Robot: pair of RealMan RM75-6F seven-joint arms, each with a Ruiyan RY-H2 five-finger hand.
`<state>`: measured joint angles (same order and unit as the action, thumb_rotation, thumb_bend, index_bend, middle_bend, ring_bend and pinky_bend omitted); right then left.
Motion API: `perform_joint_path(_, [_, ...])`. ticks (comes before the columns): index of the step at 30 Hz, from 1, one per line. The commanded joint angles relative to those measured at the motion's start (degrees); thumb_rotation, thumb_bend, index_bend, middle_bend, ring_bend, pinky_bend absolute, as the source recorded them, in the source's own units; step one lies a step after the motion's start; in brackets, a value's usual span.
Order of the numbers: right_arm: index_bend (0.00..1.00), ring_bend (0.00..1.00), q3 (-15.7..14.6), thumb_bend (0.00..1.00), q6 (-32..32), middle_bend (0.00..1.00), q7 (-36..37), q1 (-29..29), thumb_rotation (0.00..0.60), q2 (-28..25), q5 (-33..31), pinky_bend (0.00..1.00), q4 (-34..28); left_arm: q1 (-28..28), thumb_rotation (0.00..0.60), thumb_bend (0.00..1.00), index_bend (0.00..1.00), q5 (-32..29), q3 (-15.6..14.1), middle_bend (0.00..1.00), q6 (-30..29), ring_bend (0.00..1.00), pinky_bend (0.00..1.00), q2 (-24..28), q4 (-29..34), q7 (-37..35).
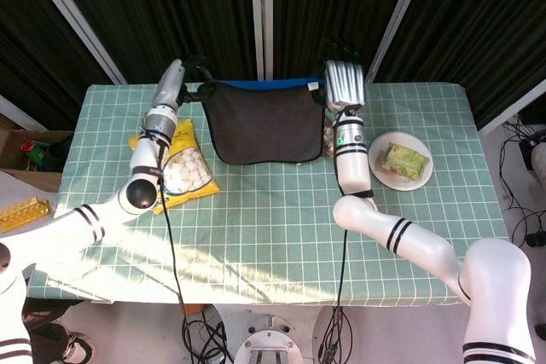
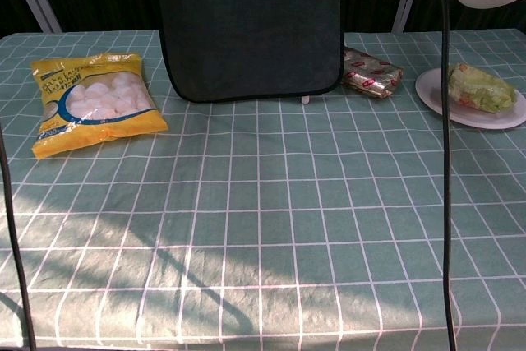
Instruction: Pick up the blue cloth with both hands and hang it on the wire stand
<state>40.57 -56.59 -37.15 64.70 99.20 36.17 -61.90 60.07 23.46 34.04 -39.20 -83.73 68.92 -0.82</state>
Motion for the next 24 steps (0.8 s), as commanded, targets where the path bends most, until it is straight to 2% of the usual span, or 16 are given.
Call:
perform_joint_path(1, [0.04, 0.0, 2.23, 0.33, 3.47, 0.0, -3.33, 5.82, 0.6, 4.28, -12.33, 0.0, 9.81, 3.17, 0.6, 0.38, 0.07, -8.8, -1.88, 0.04, 5.88, 0.08, 0.13, -0.59, -6.22, 1.22])
perform_joint_path(2, [0.0, 0.0, 3.0, 0.3, 3.77, 0.0, -3.23, 7.13, 0.6, 5.22, -14.03, 0.0, 12.58, 4.02, 0.6, 0.34, 0.0, -10.8, -2.26, 0.01, 5.64, 0.08, 0.12, -1.46, -8.35, 1.47])
perform_joint_path(5, [0.0, 0.0, 3.67, 0.2, 6.54, 0.0, -3.42, 9.23, 0.6, 6.36, -17.0, 0.0, 17.49, 5.82, 0.597, 0.25, 0.0, -16.57, -4.38, 0.0, 8.23, 0.08, 0.11, -1.7, -11.97, 3.95])
perform_joint_path(7, [0.0, 0.0, 3.49, 0.18, 8.17, 0.0, -3.69, 9.83, 0.6, 6.33, -17.84, 0.0, 18.73, 6.7, 0.591, 0.21, 0.0, -19.56, -5.11, 0.0, 8.95, 0.06, 0.1, -1.37, -13.19, 4.94])
perform_joint_path(10, [0.0, 0.0, 3.06, 0.16, 9.46, 0.0, -3.09, 9.9, 0.6, 5.61, -18.13, 0.0, 18.64, 7.2, 0.585, 0.19, 0.0, -21.33, -5.93, 0.0, 8.96, 0.05, 0.1, -0.59, -13.81, 5.84])
perform_joint_path(14, [0.0, 0.0, 2.66, 0.14, 8.77, 0.0, -2.37, 9.79, 0.6, 4.79, -18.53, 0.0, 17.6, 7.26, 0.587, 0.18, 0.0, -22.7, -5.88, 0.0, 6.05, 0.05, 0.1, 0.19, -13.02, 5.95])
perform_joint_path(19, [0.0, 0.0, 1.89, 0.1, 7.57, 0.0, -1.25, 8.63, 0.6, 2.79, -18.43, 0.0, 12.59, 6.35, 0.587, 0.17, 0.0, -21.9, -5.47, 0.0, 3.16, 0.05, 0.09, 2.0, -9.35, 5.94])
perform_joint_path(20, [0.0, 0.0, 1.59, 0.09, 7.09, 0.0, -0.86, 8.02, 0.6, 2.08, -17.99, 0.0, 10.84, 5.98, 0.566, 0.17, 0.0, -20.65, -5.03, 0.0, 2.28, 0.04, 0.09, 2.31, -8.45, 5.29])
perform_joint_path(23, [0.0, 0.0, -0.07, 0.12, 4.43, 0.0, 1.28, 4.36, 0.6, -1.78, -14.39, 0.0, 2.12, 3.29, 0.372, 0.16, 0.0, -13.96, -3.15, 0.0, -0.76, 0.03, 0.1, 4.36, -2.44, 1.65])
perform_joint_path(24, [0.0, 0.0, -1.11, 0.12, 2.77, 0.0, 2.43, 2.08, 0.6, -3.96, -11.89, 0.0, -2.61, 1.36, 0.342, 0.17, 0.0, -9.63, -2.78, 0.0, -1.72, 0.03, 0.1, 6.1, 1.64, 0.2])
